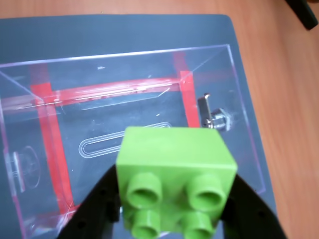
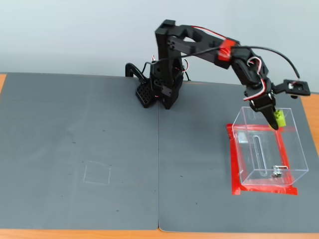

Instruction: Pick the green lego block and place it into the transparent box

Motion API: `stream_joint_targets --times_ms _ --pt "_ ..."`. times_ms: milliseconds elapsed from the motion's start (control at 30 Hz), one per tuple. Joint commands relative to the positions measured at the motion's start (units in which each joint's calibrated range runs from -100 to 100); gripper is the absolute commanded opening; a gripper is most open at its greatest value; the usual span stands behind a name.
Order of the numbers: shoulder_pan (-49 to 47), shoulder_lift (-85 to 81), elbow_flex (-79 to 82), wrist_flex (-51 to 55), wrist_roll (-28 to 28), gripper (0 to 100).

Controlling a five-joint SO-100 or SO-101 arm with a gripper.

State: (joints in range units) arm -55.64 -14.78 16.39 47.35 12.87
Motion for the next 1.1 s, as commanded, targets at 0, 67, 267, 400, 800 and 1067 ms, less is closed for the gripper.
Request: stream_joint_targets --times_ms 0,67,267,400,800,1067 --pt "-0.4 2.1 -4.7 -0.1 -0.3 3" --pt "-0.6 3.2 -5.5 -0.1 -0.3 3" --pt "-0.6 4.1 -5.7 -0.1 -0.7 4" --pt "-0.6 4.1 -5.7 -0.1 -0.7 4" --pt "-0.6 4.1 -5.3 -0.1 -0.6 21" --pt "-0.6 4.1 -5.1 -0.1 -0.7 21"
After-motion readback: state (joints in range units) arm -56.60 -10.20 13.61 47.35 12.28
